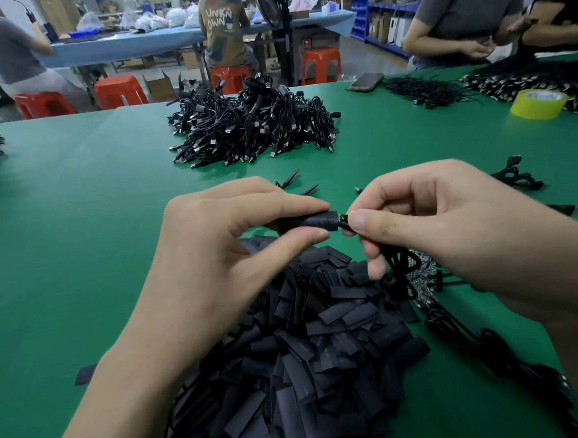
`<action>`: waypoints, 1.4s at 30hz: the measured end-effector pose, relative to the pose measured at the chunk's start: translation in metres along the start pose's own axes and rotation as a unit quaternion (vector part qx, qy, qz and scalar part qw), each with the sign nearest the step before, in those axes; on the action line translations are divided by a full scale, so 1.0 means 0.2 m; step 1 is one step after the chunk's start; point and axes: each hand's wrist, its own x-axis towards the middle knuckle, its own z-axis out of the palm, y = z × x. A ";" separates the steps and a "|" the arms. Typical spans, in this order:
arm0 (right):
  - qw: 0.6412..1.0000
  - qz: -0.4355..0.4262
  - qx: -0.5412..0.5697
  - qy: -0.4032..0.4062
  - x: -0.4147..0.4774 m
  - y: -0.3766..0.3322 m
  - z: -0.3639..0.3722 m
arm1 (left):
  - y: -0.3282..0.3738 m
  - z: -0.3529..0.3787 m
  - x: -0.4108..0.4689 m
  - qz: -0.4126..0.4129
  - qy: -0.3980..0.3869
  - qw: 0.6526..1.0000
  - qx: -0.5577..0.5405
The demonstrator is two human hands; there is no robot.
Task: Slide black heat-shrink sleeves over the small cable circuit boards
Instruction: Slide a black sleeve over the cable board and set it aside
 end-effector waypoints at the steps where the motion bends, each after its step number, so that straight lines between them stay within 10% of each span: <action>1: 1.000 -0.003 0.000 -0.005 0.00 0.00 0.00 | 0.00 0.00 0.00 0.002 -0.001 1.000 0.000; 23: 0.995 -0.005 0.088 0.051 0.01 0.02 0.02 | 0.04 0.10 -0.01 -0.091 0.149 0.981 -0.089; 32: 0.953 -0.072 0.189 0.224 0.05 0.03 0.08 | 0.02 0.30 -0.06 -0.215 -0.203 0.920 -0.256; 42: 0.959 -0.061 -0.021 0.277 0.05 0.08 -0.08 | -0.18 0.21 -0.06 -0.196 -0.083 0.977 -0.025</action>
